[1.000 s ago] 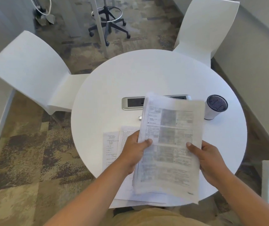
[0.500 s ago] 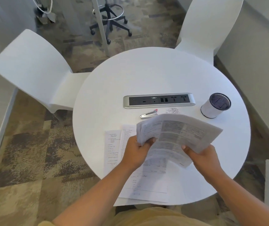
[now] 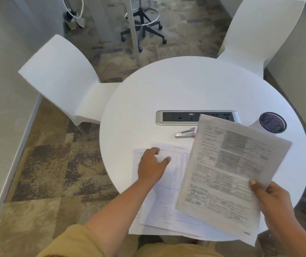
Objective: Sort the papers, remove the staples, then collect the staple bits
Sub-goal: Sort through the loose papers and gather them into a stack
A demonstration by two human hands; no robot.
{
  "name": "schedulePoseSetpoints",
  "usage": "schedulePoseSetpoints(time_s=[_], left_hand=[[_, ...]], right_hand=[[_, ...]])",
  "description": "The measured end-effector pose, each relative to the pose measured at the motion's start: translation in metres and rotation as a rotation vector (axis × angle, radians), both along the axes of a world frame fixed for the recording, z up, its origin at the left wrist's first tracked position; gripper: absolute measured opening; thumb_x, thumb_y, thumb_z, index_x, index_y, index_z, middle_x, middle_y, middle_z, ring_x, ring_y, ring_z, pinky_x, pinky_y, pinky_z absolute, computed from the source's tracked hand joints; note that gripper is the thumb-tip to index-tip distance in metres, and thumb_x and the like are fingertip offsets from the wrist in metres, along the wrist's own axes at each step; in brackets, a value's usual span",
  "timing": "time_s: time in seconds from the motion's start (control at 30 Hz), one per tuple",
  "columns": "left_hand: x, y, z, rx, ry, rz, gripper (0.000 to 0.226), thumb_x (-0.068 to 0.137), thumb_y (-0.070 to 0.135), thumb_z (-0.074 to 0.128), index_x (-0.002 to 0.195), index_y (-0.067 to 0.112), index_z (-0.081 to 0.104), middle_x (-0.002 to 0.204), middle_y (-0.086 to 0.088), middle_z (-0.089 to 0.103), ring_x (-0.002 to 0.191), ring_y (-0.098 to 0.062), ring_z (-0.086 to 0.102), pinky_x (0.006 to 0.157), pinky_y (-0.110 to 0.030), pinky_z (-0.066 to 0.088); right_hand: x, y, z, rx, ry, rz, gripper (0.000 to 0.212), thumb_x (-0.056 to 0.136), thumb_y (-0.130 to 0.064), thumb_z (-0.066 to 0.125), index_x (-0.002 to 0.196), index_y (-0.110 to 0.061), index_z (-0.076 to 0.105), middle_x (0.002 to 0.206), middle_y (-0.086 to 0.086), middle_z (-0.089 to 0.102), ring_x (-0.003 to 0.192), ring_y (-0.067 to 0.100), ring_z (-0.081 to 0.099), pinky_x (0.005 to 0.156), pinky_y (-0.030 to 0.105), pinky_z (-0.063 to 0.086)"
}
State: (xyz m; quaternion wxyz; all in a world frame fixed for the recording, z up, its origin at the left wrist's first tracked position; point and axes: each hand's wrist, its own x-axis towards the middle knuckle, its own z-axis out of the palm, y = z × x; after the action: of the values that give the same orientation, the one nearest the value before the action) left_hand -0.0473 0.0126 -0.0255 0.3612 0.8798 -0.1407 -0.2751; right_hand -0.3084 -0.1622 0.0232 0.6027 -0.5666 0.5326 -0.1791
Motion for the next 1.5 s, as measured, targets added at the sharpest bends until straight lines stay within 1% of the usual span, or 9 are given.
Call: schedulePoseSetpoints(time_s=[0.1,0.2,0.3,0.6,0.73,0.87,1.17,1.37,1.5], left_hand=[[0.008,0.0,-0.014,0.323,-0.056,-0.036,0.078,0.076,0.059,0.076,0.132,0.012,0.047,0.129,-0.004,0.052,0.119,-0.026,0.057,0.09,-0.038,0.051],[0.002,0.0,-0.024,0.496,-0.087,-0.088,0.088,0.069,0.059,0.082,0.128,0.008,0.042,0.128,-0.008,0.049,0.118,-0.027,0.055,0.09,-0.038,0.05],[-0.004,0.001,-0.032,0.495,-0.103,-0.043,0.087,0.068,0.049,0.087,0.127,0.007,0.041,0.128,-0.009,0.049,0.117,-0.027,0.055,0.09,-0.038,0.053],[-0.004,0.002,-0.036,0.387,0.012,0.073,0.074,0.069,0.038,0.09,0.12,0.007,0.046,0.121,-0.008,0.053,0.109,-0.029,0.061,0.08,-0.04,0.054],[-0.009,0.002,-0.041,0.355,0.03,0.122,0.069,0.072,0.033,0.089,0.122,0.007,0.048,0.123,-0.008,0.054,0.107,-0.027,0.06,0.076,-0.038,0.05],[-0.005,0.001,-0.042,0.35,0.11,0.172,0.068,0.069,0.034,0.091,0.117,0.009,0.049,0.115,-0.006,0.062,0.097,-0.024,0.062,0.075,-0.037,0.053],[0.005,0.001,-0.048,0.456,0.136,0.172,0.07,0.052,0.05,0.094,0.101,0.013,0.06,0.098,-0.002,0.069,0.087,-0.024,0.07,0.075,-0.039,0.06],[0.0,-0.001,-0.045,0.435,0.045,0.137,0.079,0.062,0.042,0.093,0.121,0.014,0.048,0.119,-0.003,0.057,0.108,-0.026,0.063,0.081,-0.04,0.056],[0.007,0.001,-0.05,0.412,0.162,0.145,0.067,0.064,0.04,0.092,0.11,0.014,0.05,0.108,0.001,0.063,0.104,-0.025,0.066,0.082,-0.037,0.054]], right_hand=[[-0.011,0.003,-0.002,0.038,-0.001,-0.039,0.03,0.082,-0.028,0.068,0.098,-0.003,0.067,0.093,0.01,0.077,0.088,0.033,0.072,0.083,0.053,0.057],[-0.02,0.007,-0.001,0.037,0.0,-0.016,0.072,0.047,-0.061,0.079,0.094,-0.007,0.068,0.088,0.001,0.078,0.077,0.023,0.075,0.063,0.034,0.061],[-0.03,0.008,-0.005,0.026,0.014,-0.033,0.102,0.022,-0.079,0.079,0.094,-0.008,0.069,0.087,0.0,0.078,0.076,0.019,0.076,0.072,0.04,0.058],[-0.031,0.006,-0.002,0.044,-0.019,-0.106,0.027,0.081,-0.026,0.069,0.098,-0.004,0.067,0.083,-0.003,0.078,0.096,0.037,0.069,0.05,0.022,0.058],[-0.031,0.008,0.001,0.032,0.004,-0.067,0.084,0.038,-0.068,0.083,0.094,-0.008,0.069,0.085,-0.003,0.078,0.08,0.026,0.075,0.053,0.026,0.06],[-0.038,0.007,-0.006,0.026,0.028,-0.051,0.103,0.018,-0.078,0.081,0.094,-0.01,0.07,0.087,-0.002,0.078,0.075,0.02,0.076,0.063,0.037,0.062],[-0.045,0.009,-0.015,0.072,0.041,-0.051,0.095,0.02,-0.074,0.085,0.09,-0.012,0.074,0.092,0.006,0.078,0.086,0.031,0.075,0.079,0.055,0.057],[-0.045,0.013,-0.016,0.084,0.0,-0.068,0.091,0.022,-0.074,0.085,0.089,-0.013,0.074,0.089,0.004,0.078,0.079,0.024,0.076,0.073,0.044,0.059],[-0.037,0.016,-0.007,0.081,-0.038,-0.079,0.057,0.058,-0.043,0.081,0.097,-0.004,0.069,0.095,0.017,0.076,0.079,0.024,0.074,0.067,0.036,0.06]])
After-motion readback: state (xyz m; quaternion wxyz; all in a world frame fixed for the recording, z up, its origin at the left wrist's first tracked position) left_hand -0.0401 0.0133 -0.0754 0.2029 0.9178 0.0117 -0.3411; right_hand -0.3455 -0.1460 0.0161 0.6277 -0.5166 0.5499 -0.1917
